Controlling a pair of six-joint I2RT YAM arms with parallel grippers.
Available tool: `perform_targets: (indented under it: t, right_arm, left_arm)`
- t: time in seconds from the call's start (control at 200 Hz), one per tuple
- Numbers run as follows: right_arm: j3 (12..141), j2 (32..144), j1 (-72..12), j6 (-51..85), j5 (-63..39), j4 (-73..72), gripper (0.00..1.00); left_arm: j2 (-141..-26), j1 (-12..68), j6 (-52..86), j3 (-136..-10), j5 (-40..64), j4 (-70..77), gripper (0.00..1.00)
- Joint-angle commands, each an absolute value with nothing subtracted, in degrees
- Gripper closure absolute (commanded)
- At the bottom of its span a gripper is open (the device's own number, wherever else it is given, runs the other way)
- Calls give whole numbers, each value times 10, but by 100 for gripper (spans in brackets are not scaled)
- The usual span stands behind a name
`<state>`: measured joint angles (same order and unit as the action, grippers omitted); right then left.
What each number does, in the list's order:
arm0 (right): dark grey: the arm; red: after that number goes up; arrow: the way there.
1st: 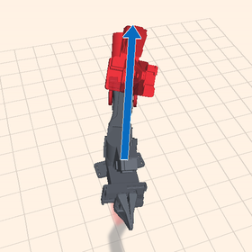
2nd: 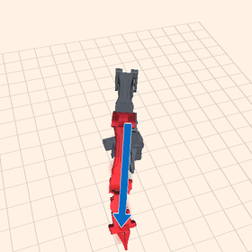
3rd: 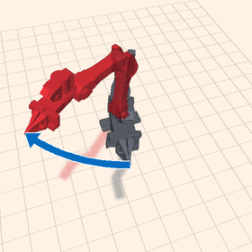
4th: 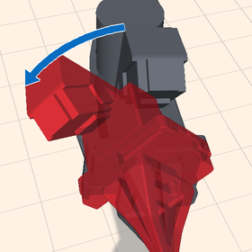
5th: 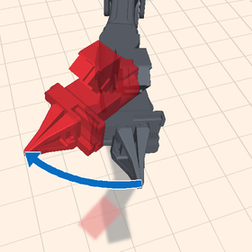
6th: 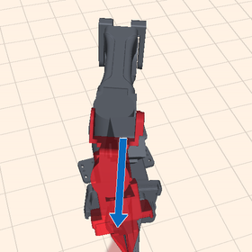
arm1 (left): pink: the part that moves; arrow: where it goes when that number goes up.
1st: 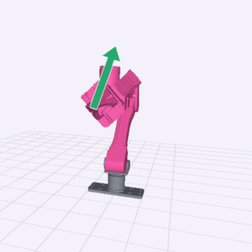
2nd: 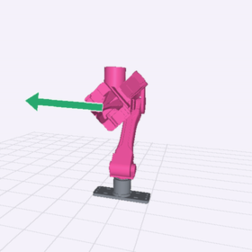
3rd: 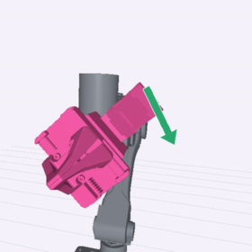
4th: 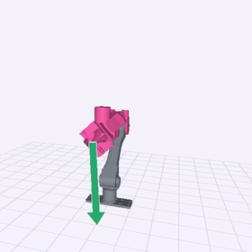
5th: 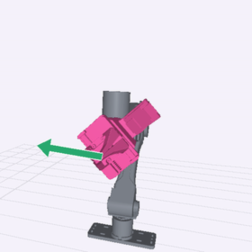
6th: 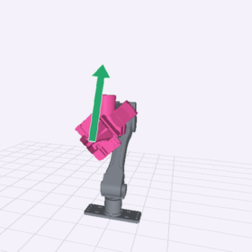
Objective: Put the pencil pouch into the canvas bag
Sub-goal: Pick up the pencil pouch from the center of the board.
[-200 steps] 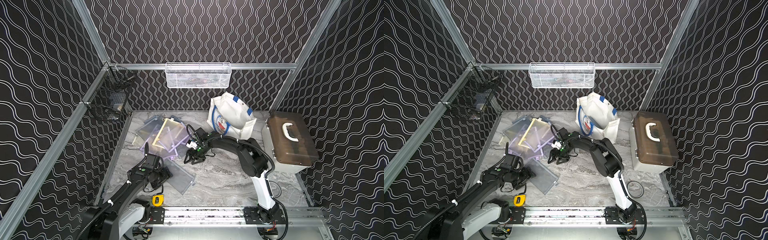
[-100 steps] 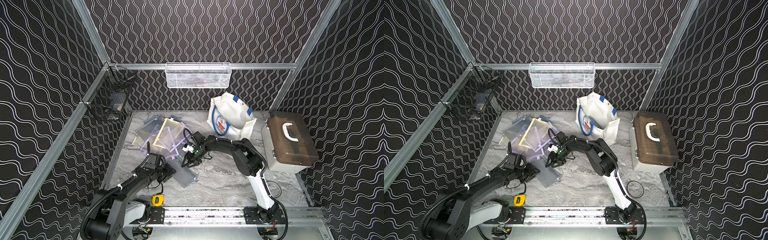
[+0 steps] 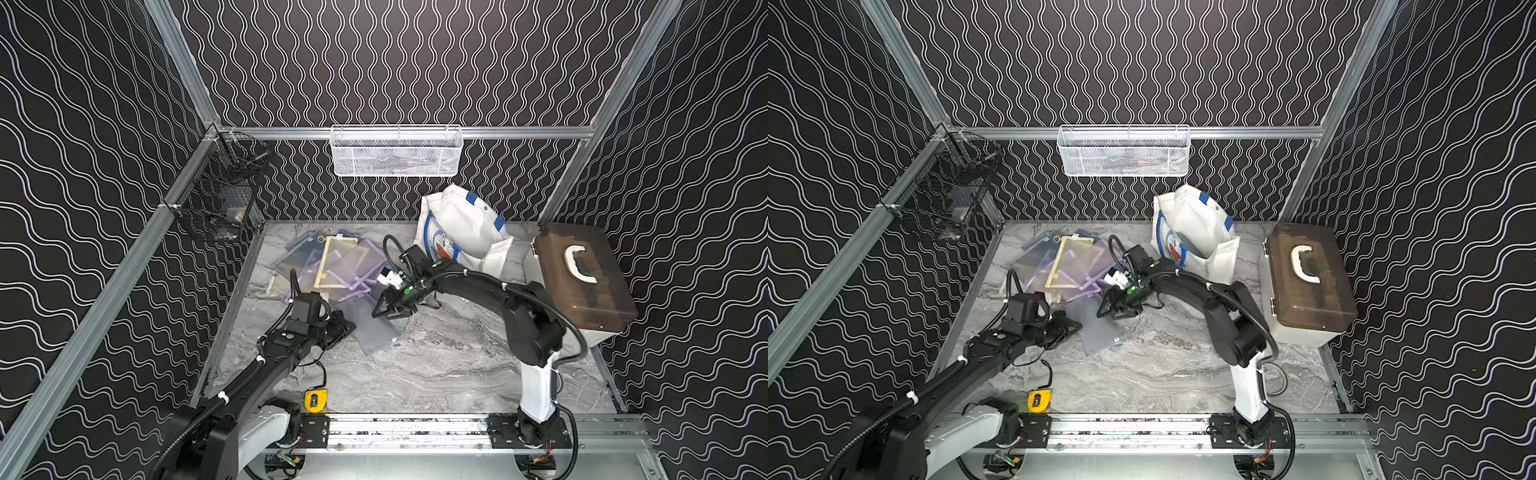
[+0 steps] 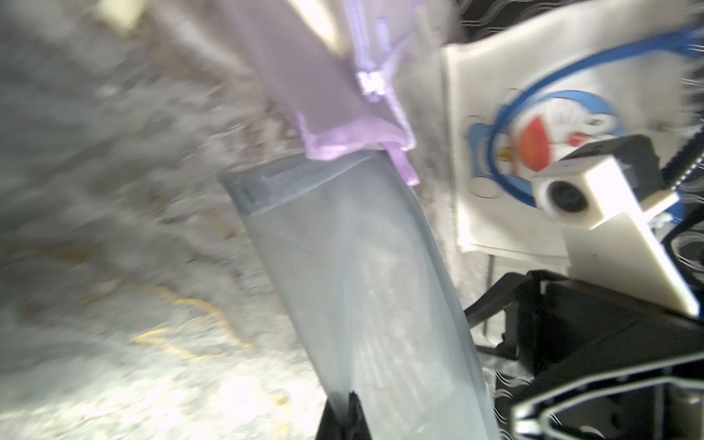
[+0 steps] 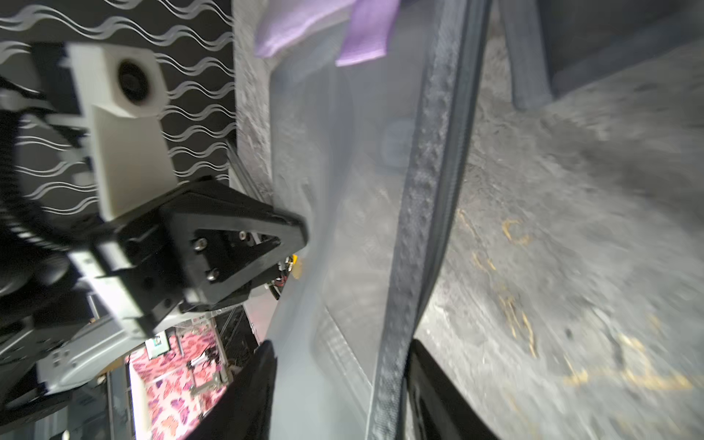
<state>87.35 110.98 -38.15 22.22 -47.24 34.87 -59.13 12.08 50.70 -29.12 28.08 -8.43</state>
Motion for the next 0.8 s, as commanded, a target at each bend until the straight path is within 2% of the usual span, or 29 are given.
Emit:
perform_targets:
  t: [0.0,0.255,0.515,0.791]
  right_arm:
    - [871,1051,-356,251,-468,382,36]
    - [890,957,-268,298,-493,401,30]
    - [890,926,-238,282,-538,384,26]
    - [808,872,-225,412,-593,107,19]
  left_arm:
    - [-576,136,471,-317,319,-45,100]
    - [-558,149,520,-347,372,130,100]
    - [-591,173,554,-420,427,241,100]
    - [-635,191,636,-484,465,361,100]
